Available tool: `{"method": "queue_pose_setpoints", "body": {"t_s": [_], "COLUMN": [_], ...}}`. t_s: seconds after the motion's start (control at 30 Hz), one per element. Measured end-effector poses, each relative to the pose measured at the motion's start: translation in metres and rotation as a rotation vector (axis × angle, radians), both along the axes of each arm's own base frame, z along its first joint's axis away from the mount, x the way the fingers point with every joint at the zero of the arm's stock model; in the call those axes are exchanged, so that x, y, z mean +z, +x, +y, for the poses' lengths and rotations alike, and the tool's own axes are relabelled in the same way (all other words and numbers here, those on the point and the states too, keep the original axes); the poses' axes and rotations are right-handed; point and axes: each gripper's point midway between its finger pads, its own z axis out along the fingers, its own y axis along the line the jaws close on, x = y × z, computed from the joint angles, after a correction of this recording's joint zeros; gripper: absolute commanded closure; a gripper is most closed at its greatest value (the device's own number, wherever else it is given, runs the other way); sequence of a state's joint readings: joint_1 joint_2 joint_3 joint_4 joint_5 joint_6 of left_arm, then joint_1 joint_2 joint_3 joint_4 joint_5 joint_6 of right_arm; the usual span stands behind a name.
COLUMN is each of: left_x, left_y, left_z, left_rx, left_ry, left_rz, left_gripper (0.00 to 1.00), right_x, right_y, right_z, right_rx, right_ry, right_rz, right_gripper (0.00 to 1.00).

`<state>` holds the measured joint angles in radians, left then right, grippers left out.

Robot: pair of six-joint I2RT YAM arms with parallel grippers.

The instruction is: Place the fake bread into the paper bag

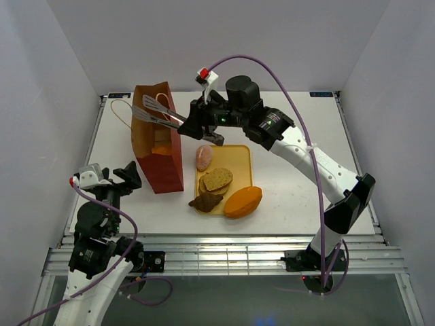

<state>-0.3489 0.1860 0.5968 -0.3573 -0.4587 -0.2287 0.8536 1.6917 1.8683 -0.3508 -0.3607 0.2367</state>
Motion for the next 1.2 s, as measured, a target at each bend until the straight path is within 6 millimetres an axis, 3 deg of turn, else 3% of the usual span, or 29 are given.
{"method": "queue_pose_setpoints", "body": {"t_s": [0.17,0.4,0.5,0.87,1.2], "left_x": [0.000,0.000,0.000,0.000,0.000], "left_y": [0.000,0.000,0.000,0.000,0.000], "left_z": [0.000,-0.001,-0.001,-0.001,-0.001], "left_rx": [-0.002,-0.004,-0.004,-0.004,-0.005], "left_ry": [0.000,0.001,0.000,0.000,0.000], "left_rz": [0.000,0.000,0.000,0.000,0.000], "left_gripper": [0.02,0.02,0.02,0.02,0.02], "right_x": [0.007,0.030,0.030,-0.017,-0.075], "right_y": [-0.018,-0.060,-0.076,-0.110,-0.120], "right_z": [-0.012,-0.053,-0.070,-0.111,-0.154], "right_rx": [0.039,0.064,0.067,0.043,-0.097], "right_ry": [0.010,0.066,0.084,0.064,-0.004], "right_rz": [0.003,-0.026,-0.028,0.018,0.068], "right_gripper": [0.46,0.49,0.49,0.51,0.52]}}
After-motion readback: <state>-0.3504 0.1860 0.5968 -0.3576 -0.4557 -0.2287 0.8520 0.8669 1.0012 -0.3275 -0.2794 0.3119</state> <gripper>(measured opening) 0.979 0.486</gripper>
